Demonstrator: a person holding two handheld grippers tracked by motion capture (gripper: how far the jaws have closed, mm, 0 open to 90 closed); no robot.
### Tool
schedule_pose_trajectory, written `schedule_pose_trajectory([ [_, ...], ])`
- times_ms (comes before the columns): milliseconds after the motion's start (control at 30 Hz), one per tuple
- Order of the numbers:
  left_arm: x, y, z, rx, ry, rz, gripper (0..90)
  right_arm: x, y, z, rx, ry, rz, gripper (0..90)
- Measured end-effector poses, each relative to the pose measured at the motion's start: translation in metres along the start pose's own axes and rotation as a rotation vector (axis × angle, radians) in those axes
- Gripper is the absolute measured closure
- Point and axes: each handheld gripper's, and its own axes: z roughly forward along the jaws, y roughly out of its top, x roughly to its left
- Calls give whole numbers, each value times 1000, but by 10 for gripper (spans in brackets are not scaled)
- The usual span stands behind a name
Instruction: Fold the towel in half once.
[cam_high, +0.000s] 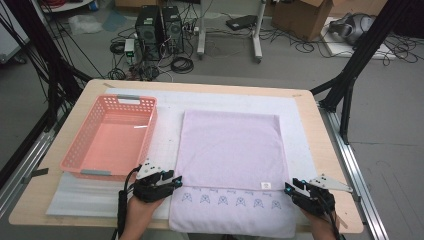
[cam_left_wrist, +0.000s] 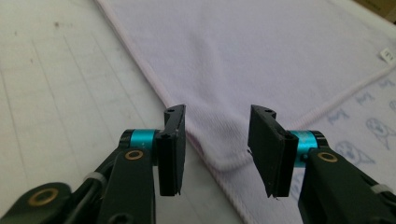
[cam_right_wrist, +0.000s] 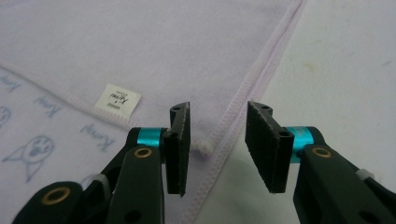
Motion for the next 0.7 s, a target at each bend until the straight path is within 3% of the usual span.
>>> schedule_pose_trajectory([
  [100,-4,-5,-1,22,25,-6,611,3,-2,-2,-1,6,2,622],
  [300,-7,-7,0,25,52,2,656,12,-4,3,42,-25,-77,689],
  [433,-7,-7,1,27,75,7,712,10,-4,3,41,-42,-52,791],
  [500,-9,-7,2,28,76,24,823,10,-3,4,45,-44,-55,848],
  [700,-12,-7,2,14,95,57,867,12,-2,4,54,-51,-61,860],
])
